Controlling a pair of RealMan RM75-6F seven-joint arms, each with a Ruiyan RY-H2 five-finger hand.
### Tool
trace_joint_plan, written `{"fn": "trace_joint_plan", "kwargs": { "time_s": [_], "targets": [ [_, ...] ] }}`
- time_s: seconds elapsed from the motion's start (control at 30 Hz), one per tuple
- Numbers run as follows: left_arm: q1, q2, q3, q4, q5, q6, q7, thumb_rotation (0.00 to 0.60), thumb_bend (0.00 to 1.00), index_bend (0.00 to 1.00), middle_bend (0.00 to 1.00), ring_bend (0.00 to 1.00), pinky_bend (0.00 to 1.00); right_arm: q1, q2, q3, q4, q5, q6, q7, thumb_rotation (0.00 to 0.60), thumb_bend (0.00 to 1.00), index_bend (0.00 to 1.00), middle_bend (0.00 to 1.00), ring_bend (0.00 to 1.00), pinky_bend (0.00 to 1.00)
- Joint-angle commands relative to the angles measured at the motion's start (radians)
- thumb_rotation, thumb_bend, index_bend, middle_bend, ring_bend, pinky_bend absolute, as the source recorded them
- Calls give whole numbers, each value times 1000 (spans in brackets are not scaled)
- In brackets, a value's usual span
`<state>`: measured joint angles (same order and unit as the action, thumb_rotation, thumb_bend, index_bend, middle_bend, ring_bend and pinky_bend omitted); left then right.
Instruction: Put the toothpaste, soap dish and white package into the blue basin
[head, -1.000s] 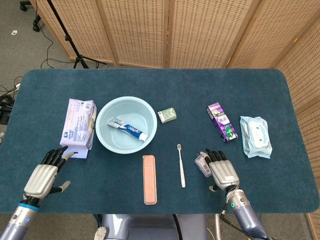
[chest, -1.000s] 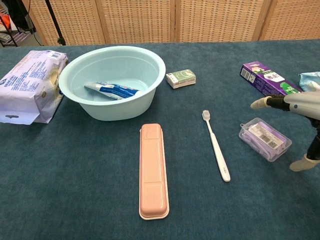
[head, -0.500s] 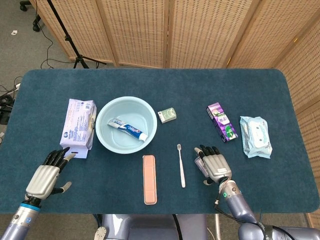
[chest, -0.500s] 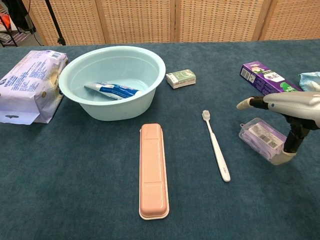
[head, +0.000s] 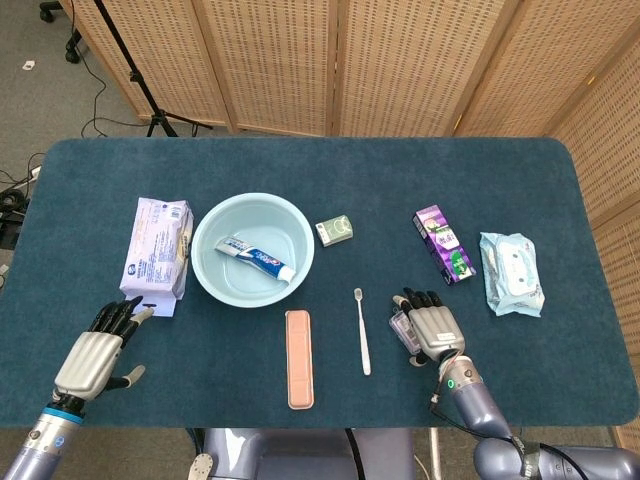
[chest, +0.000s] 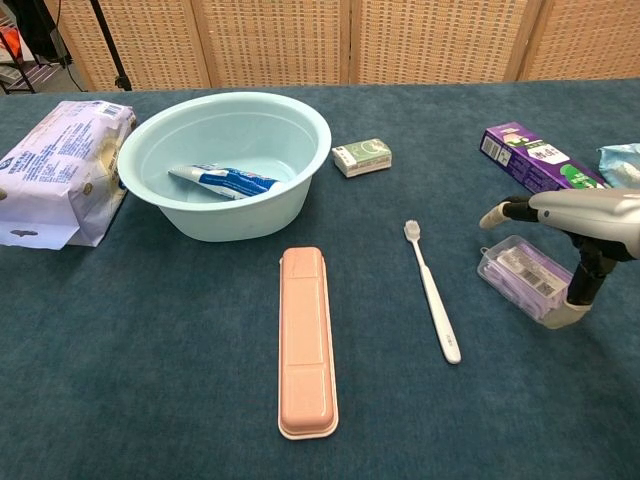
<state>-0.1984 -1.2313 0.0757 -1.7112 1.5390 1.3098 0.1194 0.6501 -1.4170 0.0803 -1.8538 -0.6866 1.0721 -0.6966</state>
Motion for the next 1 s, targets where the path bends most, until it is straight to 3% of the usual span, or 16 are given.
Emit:
{"fn": "trace_joint_plan", "kwargs": {
  "time_s": [0.03,0.23,0.43,1.0],
  "targets": [
    [0,-1,0,0,1,-1,1,600,243,156,0,0,25,3,-2,-3,13,-3,-6,13,600,53,126,0,0,41],
    [0,-1,-4,2,-6,-6,3,600,244,156,0,0,25,-3,-12,-19,43,-8,2,37,600,53,184,9,0,99],
    [2,1,-6,-1,-6,-4,3,600,244,156,0,0,25,-15,-39,-33,73,-37,24,53,600,66,261,81,18,186],
    [4,2,-10,-1,-5,-4,-3,600,245,156,0,0,25,-37,-65,-40,101,-115,101,42,600,149,546,306,286,426]
  ]
}}
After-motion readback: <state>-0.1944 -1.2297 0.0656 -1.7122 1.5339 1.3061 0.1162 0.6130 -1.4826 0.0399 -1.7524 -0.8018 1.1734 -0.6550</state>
